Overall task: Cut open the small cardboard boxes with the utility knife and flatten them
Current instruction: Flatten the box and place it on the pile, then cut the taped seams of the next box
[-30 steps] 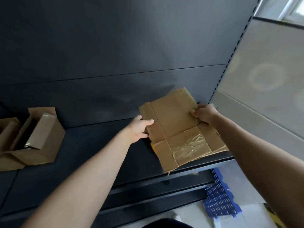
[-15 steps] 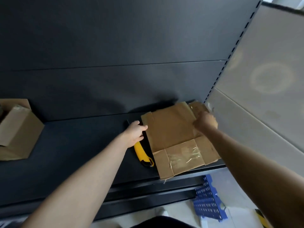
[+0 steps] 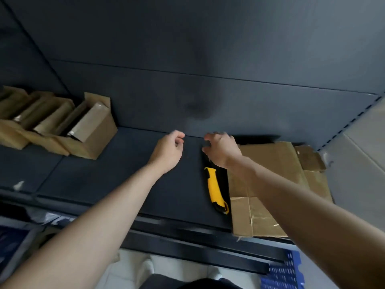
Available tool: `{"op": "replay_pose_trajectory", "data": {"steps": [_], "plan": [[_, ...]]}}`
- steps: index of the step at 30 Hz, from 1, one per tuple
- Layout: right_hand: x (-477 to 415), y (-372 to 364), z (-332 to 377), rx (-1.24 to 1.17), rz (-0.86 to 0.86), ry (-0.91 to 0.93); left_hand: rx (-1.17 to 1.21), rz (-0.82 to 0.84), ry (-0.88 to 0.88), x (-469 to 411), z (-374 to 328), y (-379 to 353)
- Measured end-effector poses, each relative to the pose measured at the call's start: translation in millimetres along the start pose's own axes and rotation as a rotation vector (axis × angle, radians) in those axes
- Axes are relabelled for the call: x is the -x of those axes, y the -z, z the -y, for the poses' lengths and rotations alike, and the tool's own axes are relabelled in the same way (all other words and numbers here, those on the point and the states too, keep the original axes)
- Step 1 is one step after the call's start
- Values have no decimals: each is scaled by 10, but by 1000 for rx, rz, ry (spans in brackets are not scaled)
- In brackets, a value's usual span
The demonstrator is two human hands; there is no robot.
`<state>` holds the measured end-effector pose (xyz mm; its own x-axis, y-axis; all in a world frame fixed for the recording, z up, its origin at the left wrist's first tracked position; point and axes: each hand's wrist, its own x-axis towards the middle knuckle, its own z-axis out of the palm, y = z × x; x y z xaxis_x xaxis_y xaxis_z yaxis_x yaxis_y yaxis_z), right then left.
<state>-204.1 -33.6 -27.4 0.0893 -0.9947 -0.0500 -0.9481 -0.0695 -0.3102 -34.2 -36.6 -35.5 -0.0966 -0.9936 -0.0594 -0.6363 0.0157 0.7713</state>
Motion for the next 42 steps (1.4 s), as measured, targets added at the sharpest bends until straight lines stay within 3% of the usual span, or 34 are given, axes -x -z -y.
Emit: {"op": "replay_pose_trajectory", "data": {"steps": [4, 8, 11, 16, 20, 28, 37, 39, 42], "plan": [[-129, -34, 533, 268, -73, 195, -346, -207, -141, 64, 297, 641], [-196, -115, 1038, 364, -78, 233, -685, -326, -153, 50, 650, 1344], [-220, -191, 1337, 396, -83, 207, -863, -328, -110, -14, 906, 1712], [-205, -348, 1718, 435, -83, 159, -955, -183, 18, -165, 1314, 1989], [-172, -478, 1891, 447, -75, 100, -950, -101, 71, -238, 1557, 2042], [-44, -541, 1862, 380, -52, 3, -719, -207, 37, -268, 1496, 2043], [36, -442, 1559, 305, 18, -59, -618, -158, 122, -213, 1319, 1862], [50, -434, 1504, 267, 19, -65, -488, -174, 120, -183, 1266, 1832], [40, -375, 1390, 15, 0, -167, -7, -163, 180, -173, 1114, 1766]]}}
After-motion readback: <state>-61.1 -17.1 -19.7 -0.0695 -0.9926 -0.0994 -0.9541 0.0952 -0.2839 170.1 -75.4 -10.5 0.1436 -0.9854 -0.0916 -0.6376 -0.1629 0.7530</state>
